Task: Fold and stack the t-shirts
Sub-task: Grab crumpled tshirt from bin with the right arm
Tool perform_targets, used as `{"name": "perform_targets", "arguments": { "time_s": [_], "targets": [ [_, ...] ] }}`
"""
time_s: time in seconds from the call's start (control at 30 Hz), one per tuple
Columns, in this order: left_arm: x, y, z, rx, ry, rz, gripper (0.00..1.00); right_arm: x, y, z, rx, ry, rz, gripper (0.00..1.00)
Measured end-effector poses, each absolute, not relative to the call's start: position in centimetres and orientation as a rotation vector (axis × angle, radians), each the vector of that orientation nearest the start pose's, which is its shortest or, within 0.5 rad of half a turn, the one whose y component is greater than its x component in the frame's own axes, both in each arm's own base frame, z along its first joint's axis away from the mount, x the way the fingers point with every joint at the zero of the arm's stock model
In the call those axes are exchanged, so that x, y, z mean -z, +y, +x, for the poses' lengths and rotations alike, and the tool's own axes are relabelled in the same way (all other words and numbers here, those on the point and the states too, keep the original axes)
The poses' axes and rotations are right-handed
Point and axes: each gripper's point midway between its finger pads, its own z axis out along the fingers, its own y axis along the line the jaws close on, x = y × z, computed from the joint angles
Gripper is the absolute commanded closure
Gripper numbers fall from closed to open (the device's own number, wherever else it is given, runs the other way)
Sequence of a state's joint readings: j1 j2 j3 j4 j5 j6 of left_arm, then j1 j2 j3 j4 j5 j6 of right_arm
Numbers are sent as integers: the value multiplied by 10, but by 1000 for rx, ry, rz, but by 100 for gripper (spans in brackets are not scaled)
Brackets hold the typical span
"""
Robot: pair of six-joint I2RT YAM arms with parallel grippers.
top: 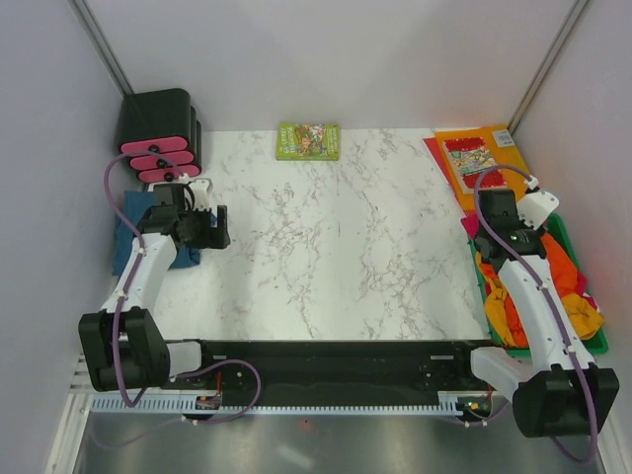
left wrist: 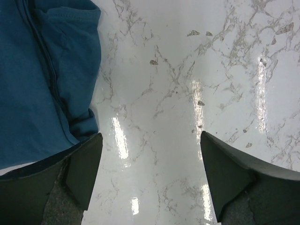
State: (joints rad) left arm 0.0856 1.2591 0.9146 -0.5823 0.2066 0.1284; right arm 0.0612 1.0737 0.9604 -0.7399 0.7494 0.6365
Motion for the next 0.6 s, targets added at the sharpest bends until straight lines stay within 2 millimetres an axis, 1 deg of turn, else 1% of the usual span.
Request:
{"name": "perform_targets", "arguments": {
  "time_s": [0.1,0.17,0.23,0.3,0.53,0.6],
  "targets": [
    [-118,-6,311,180,2471,144,9,-180,-102,251,562,1993,1016,38],
    [-118,-6,313,182,2470,148,9,-166,-110,240,596,2017,1063,38],
    [-118,-6,313,179,2470,157,9,-151,-114,232,630,2055,1094,39],
    [-118,-5,313,174,2469,169,9,-139,-115,230,643,2094,1106,39],
    [-118,-4,313,159,2467,198,10,-115,-113,235,651,2164,1127,39],
    [-118,-4,313,157,2467,201,10,-107,-113,235,656,2180,1129,42]
  ]
}}
